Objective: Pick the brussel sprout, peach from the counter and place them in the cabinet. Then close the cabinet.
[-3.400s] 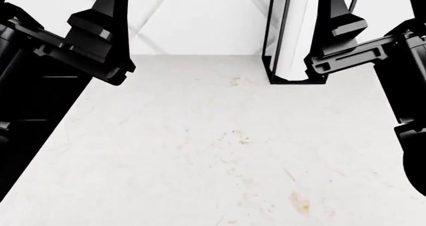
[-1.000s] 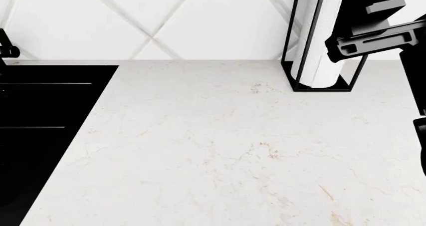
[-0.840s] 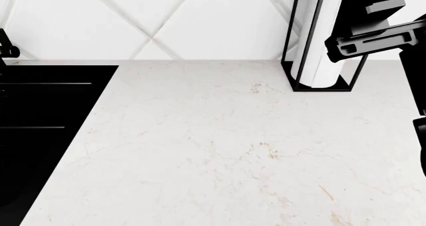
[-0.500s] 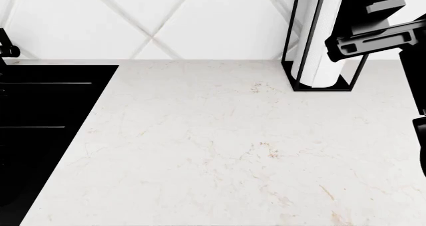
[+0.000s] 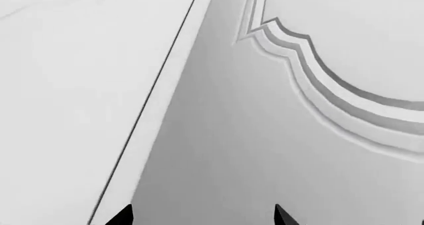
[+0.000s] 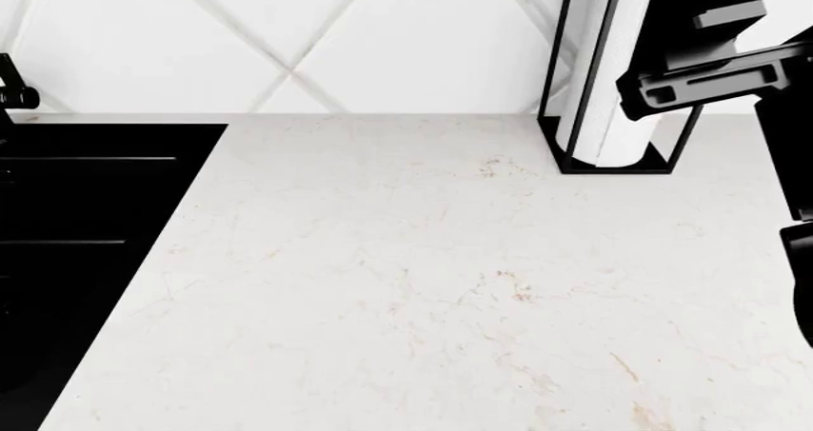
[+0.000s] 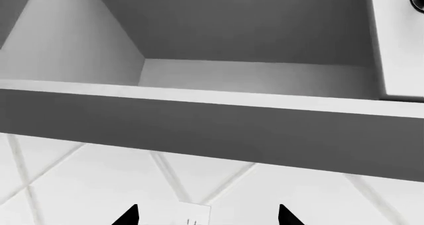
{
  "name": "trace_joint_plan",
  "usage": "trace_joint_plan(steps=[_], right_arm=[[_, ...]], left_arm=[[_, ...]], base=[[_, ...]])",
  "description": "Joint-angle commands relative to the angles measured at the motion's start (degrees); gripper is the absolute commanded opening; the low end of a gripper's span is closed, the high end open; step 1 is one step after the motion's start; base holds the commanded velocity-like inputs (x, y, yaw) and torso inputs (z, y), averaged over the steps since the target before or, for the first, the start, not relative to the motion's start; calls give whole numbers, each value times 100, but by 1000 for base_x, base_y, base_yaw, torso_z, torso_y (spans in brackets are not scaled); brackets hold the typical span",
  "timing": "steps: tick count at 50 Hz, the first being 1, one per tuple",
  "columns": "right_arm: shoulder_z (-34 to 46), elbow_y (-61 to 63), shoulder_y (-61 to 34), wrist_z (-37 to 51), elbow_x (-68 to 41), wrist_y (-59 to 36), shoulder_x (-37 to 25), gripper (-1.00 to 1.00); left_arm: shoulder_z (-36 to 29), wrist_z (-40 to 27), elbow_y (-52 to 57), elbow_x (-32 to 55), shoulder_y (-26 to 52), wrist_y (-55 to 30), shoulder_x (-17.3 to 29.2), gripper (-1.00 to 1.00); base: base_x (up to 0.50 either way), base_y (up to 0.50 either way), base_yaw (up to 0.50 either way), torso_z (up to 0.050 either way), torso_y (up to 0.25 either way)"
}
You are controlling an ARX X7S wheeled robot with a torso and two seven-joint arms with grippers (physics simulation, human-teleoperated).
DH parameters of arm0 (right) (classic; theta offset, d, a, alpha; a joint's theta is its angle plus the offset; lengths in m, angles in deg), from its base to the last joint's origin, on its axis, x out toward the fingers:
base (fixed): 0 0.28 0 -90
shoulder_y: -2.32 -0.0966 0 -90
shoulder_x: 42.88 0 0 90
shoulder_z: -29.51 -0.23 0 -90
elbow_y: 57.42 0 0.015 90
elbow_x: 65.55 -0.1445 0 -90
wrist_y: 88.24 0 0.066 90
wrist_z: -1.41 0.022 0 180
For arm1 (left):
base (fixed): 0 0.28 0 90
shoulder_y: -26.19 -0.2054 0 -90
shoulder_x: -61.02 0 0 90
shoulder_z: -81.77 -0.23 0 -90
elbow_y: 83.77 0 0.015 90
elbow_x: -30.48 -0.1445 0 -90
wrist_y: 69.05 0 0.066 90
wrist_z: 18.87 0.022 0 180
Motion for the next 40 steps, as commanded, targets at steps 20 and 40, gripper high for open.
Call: trace_joint_plan(steps=[20, 40], right_arm=[[64, -62, 70, -31, 96, 103, 24, 100], [122, -75, 247, -65, 216, 242, 70, 100]], left_arm=[[-912, 1380, -860, -725, 1045, -631, -764, 100], [-1713, 2008, -1398, -1266, 1551, -1205, -1019, 100]], base=[[0, 0, 0, 2, 0], [0, 0, 0, 2, -1]])
